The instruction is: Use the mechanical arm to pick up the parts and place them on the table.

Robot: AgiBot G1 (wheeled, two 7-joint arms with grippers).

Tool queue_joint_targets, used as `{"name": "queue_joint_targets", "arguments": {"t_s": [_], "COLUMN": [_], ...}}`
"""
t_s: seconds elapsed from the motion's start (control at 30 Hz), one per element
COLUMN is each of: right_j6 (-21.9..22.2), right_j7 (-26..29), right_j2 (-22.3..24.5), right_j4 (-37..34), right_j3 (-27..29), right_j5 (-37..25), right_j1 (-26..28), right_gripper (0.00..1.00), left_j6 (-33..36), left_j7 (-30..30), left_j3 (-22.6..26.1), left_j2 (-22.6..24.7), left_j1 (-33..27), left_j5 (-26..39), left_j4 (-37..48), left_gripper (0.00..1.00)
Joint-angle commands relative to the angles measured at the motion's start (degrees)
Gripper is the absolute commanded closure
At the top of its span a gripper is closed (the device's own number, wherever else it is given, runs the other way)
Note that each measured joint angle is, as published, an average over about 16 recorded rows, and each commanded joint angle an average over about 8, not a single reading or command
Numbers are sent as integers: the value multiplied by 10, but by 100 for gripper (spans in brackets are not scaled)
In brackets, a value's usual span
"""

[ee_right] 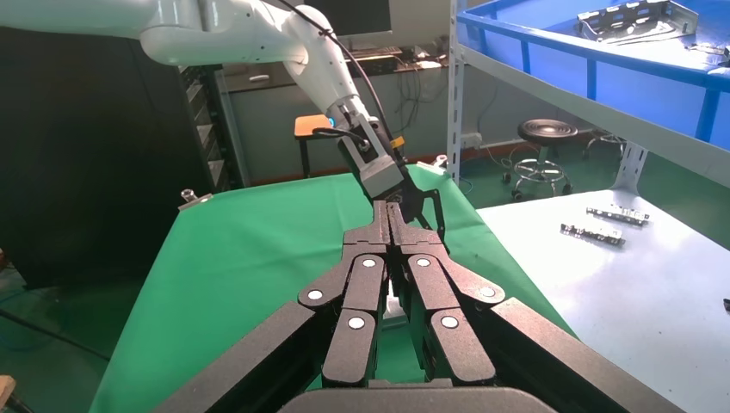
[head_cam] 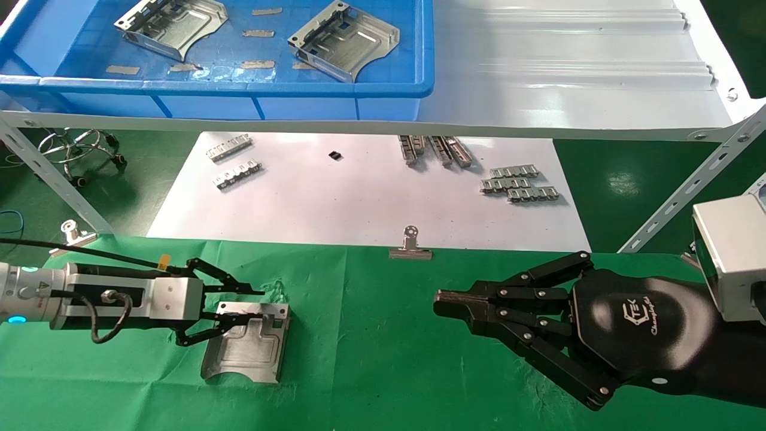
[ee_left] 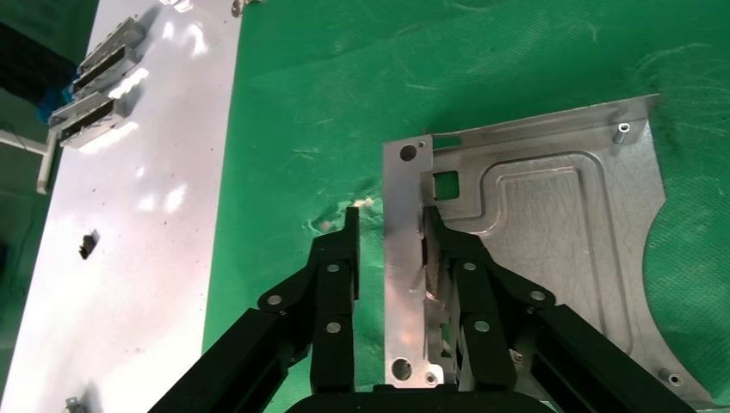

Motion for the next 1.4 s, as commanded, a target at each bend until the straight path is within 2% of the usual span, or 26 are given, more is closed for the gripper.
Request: {"name": "queue_joint_targets", "arguments": {"t_s": [0.03,0.17,0.3,0.33,0.43,0.57,0.6,1.4], "right_j6": [0,0,0,0,0,0,0,0], "right_j7": [0,0,0,0,0,0,0,0], "right_j2": [0,0,0,0,0,0,0,0], "right_j4": [0,0,0,0,0,0,0,0], "right_j3": [0,0,0,0,0,0,0,0], "right_j5": [0,0,0,0,0,0,0,0], "right_j1": [0,0,0,0,0,0,0,0], "right_gripper": [100,100,100,92,55,5,0,0], "left_j6": [-1,42,86,93,101,101,100,72], "left_j7": [3,-29,-120,-142,-199,-227,-233,-375], "left_j3": [0,-4,-7,-7,-12,-29,-34,-171], "left_j2": [2,-10,-27,-30,-38,-44,-46,-96], "left_j1": [-2,-12,-10,-9,0,13,19,148], "left_j5": [0,-14,-60,-68,-91,-94,-96,-162], "left_j4": [4,2,-19,-23,-41,-63,-72,-279], "left_gripper": [0,0,0,0,0,0,0,0]}}
